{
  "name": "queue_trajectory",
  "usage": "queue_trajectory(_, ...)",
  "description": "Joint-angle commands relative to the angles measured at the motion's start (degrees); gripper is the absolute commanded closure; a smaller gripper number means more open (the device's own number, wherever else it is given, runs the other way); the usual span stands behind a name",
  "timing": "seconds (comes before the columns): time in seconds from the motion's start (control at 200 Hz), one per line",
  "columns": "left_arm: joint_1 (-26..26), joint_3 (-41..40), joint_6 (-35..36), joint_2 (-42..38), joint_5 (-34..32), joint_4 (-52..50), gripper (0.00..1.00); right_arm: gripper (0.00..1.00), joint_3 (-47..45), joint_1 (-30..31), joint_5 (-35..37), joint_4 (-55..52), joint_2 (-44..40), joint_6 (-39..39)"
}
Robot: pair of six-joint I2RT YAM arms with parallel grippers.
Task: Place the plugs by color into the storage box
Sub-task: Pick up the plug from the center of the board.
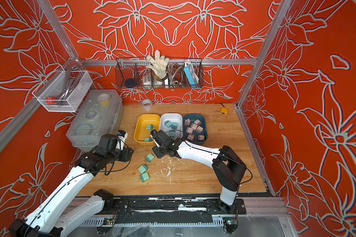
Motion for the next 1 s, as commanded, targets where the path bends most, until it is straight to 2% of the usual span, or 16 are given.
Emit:
queue_trajectory(0.0, 0.23, -0.4, 0.37, 0.02, 0.14, 0.52, 0.43, 0.4, 4.09, 0.09, 0.85, -3.26, 3.65, -1.74)
queue_trajectory(0.265, 0.4, -0.45, 0.64, 0.36, 0.8, 0.68, 0.43, 0.42, 10.76, 0.1, 0.16, -6.72, 11.12, -2.82)
queue_trajectory(0.676, 0.58, -0.4, 0.46, 0.83, 1.25, 0.93, 0.43, 0.45, 13.12, 0.09, -0.2, -7.19, 15.8, -3.06)
queue_trajectory(0.991, 0.58, -0.75, 0.37, -0.54, 0.53, 1.12, 0.43, 0.6, 13.77, 0.09, -0.39, -7.36, 15.54, -3.65)
